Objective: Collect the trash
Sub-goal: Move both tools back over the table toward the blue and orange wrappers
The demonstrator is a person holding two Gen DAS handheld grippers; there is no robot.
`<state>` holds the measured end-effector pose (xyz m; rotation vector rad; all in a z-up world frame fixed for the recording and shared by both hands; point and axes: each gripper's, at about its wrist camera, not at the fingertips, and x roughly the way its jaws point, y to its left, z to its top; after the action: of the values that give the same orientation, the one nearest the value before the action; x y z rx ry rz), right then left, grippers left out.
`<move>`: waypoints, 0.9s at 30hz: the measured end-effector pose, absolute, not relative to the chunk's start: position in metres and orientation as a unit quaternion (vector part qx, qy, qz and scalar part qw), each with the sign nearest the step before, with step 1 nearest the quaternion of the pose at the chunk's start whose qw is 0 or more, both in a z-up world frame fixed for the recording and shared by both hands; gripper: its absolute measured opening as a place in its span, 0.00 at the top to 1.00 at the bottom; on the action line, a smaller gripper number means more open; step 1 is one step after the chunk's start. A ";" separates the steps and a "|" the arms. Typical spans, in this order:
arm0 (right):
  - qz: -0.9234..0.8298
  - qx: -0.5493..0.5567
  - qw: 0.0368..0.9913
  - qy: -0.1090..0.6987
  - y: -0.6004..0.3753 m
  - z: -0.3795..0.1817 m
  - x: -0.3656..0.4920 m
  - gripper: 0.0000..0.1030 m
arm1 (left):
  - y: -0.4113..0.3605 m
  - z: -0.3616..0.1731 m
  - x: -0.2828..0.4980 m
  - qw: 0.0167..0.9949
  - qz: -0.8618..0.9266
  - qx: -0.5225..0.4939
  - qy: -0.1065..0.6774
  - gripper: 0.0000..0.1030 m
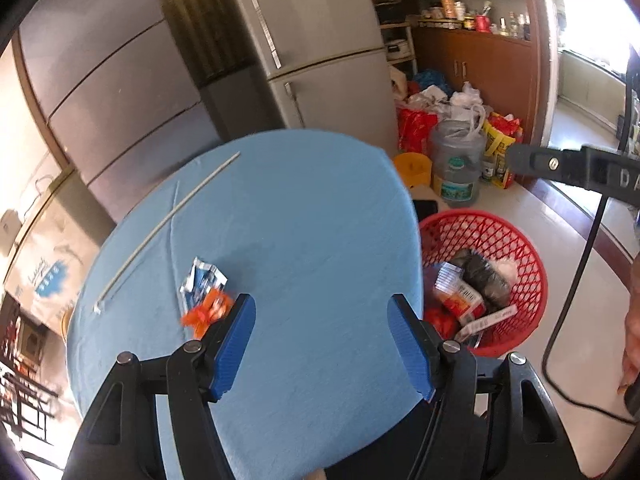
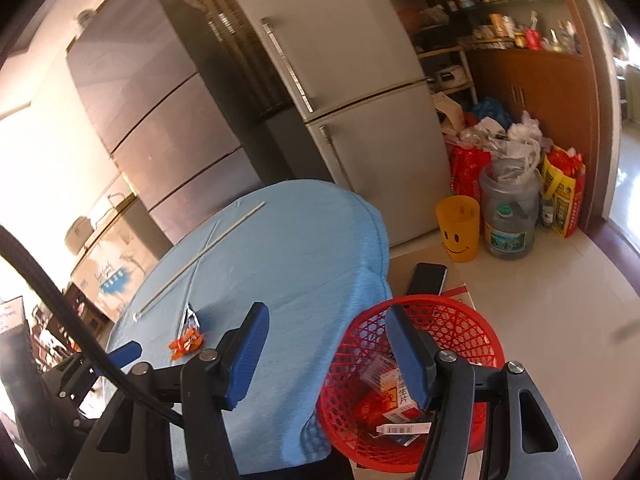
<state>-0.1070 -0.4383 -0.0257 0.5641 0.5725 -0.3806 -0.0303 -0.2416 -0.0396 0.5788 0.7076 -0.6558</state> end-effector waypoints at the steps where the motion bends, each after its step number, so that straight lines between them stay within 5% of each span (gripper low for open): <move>1: -0.182 0.270 0.903 0.279 -0.435 -0.025 -0.105 0.37 | -0.236 -0.041 -0.029 0.847 -0.306 0.271 0.339 0.33; 27: -0.114 0.240 0.904 0.334 -0.382 -0.035 -0.042 0.37 | -0.132 -0.056 0.054 0.880 -0.172 0.189 0.401 0.33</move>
<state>-0.0423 -0.3822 -0.0353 0.4969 0.6905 -0.2353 0.0538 -0.1319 -0.0555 0.3943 0.8347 -0.3574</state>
